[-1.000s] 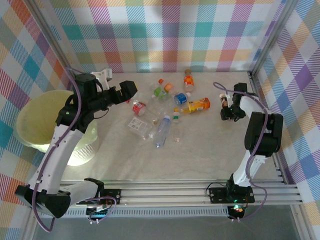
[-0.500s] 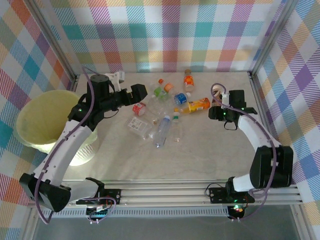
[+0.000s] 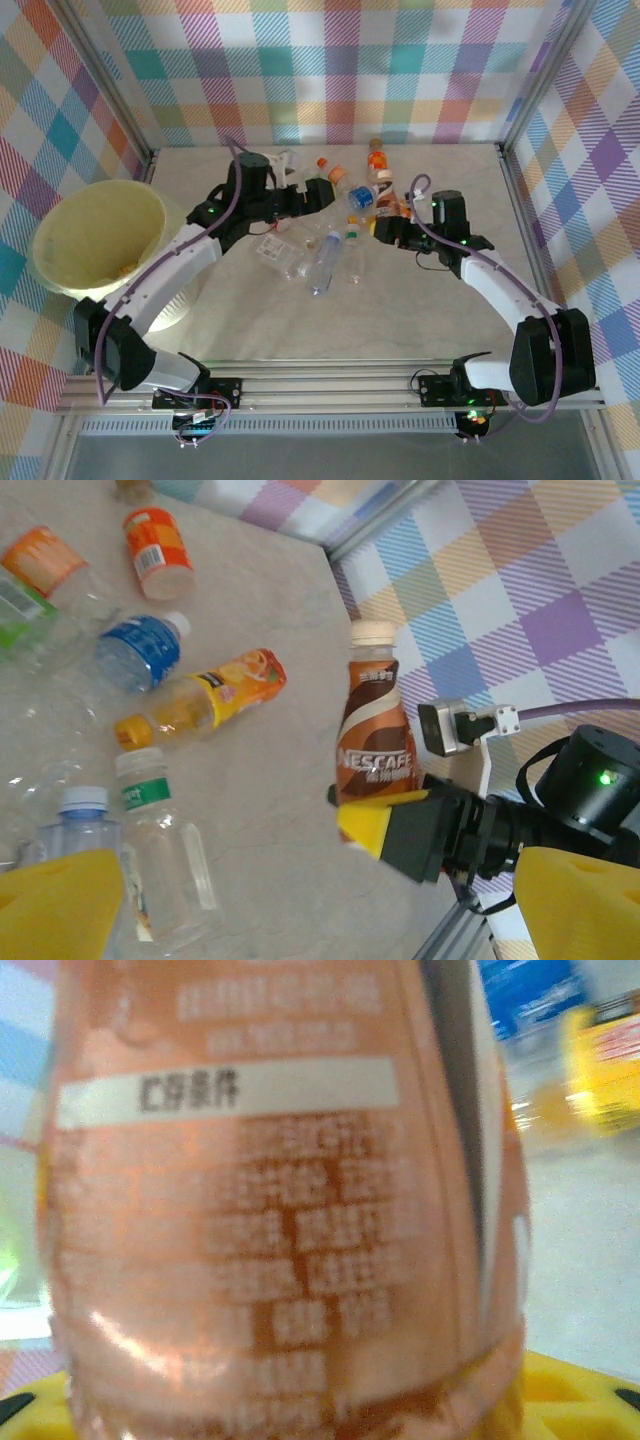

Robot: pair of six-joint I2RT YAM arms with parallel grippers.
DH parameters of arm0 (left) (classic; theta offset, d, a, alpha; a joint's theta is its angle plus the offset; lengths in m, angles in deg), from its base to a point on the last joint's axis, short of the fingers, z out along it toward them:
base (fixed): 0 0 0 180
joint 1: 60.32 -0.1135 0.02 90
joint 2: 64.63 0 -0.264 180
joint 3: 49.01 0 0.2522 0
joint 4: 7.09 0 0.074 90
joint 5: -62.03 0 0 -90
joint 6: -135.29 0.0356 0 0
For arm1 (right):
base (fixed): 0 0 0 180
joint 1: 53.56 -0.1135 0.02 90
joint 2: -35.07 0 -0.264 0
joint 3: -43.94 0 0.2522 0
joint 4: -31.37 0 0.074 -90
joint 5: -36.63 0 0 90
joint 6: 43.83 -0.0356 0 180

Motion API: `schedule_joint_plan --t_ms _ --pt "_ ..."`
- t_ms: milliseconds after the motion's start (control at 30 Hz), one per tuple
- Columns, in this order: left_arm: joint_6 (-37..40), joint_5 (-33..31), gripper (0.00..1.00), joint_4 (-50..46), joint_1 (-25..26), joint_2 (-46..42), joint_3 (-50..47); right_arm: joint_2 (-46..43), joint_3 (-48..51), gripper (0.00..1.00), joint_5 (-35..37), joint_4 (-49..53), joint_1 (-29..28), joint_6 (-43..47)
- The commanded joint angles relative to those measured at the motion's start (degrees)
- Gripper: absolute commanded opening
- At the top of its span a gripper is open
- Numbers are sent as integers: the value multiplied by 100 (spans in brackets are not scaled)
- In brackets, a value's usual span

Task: Put the plastic bottles in the bin

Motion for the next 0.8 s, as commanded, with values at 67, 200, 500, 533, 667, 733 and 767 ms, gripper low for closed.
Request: schedule_joint_plan --t_ms 67,200,500,533,667,733,767 --pt "-186 187 100 360 288 392 174 257 -23 48 -1053 -1133 -368 -472" --pt "-270 208 100 560 339 495 126 395 -74 49 -1478 -1346 -636 -370" --pt "-431 257 97 874 347 554 -56 507 -170 51 -2008 -1665 -1036 -81" --pt "-439 282 96 885 362 569 -61 517 -192 51 -2021 -1700 -1069 -86" --pt "-454 371 89 902 372 600 -73 609 -259 51 -2002 -2082 -1179 -257" --pt "-468 401 85 928 380 599 -99 656 -285 51 -1966 -2299 -1224 -350" --pt "-462 408 84 937 380 592 -108 691 -307 52 -1926 -2373 -1241 -436"
